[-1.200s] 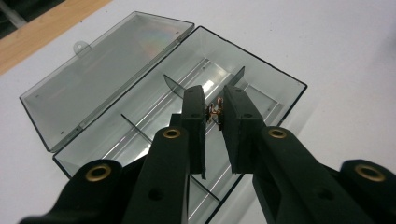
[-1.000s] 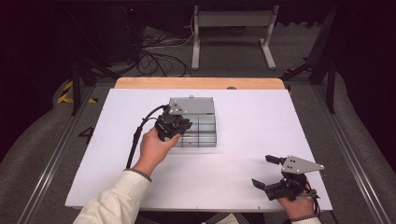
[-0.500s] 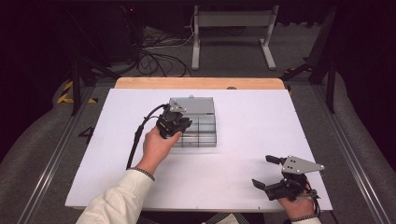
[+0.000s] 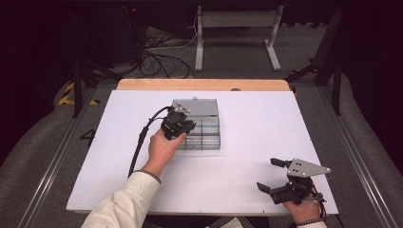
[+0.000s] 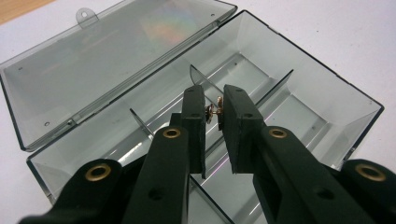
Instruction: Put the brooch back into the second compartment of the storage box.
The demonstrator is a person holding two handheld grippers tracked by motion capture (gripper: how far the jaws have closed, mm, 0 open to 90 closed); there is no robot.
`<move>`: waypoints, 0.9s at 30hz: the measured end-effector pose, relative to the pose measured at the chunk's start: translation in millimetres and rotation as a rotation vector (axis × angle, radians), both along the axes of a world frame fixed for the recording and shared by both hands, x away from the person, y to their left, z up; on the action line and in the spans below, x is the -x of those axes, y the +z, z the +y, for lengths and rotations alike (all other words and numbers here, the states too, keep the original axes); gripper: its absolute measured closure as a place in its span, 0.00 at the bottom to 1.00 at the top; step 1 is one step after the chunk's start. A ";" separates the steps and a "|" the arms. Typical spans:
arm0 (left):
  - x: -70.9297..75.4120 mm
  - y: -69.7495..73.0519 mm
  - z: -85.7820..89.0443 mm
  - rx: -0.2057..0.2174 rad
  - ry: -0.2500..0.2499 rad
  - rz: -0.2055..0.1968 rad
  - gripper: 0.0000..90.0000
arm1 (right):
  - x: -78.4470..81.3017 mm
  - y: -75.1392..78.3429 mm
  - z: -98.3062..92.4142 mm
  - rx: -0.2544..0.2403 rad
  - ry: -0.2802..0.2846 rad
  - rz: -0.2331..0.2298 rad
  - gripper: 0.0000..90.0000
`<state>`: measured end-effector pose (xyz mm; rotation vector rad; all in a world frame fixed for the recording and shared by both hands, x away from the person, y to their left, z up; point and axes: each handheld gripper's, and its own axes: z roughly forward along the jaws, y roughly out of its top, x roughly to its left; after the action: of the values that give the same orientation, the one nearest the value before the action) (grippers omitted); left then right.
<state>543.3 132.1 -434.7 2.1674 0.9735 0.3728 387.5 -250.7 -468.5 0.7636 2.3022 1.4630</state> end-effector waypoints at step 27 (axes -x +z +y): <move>-9.2 -14.9 -4.7 -0.042 0.040 0.056 0.88 | 0.0 -0.2 0.5 0.001 0.005 0.005 0.03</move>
<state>552.5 127.5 -449.6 2.2092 1.0508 0.3559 387.5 -250.2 -468.7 0.7627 2.3094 1.4638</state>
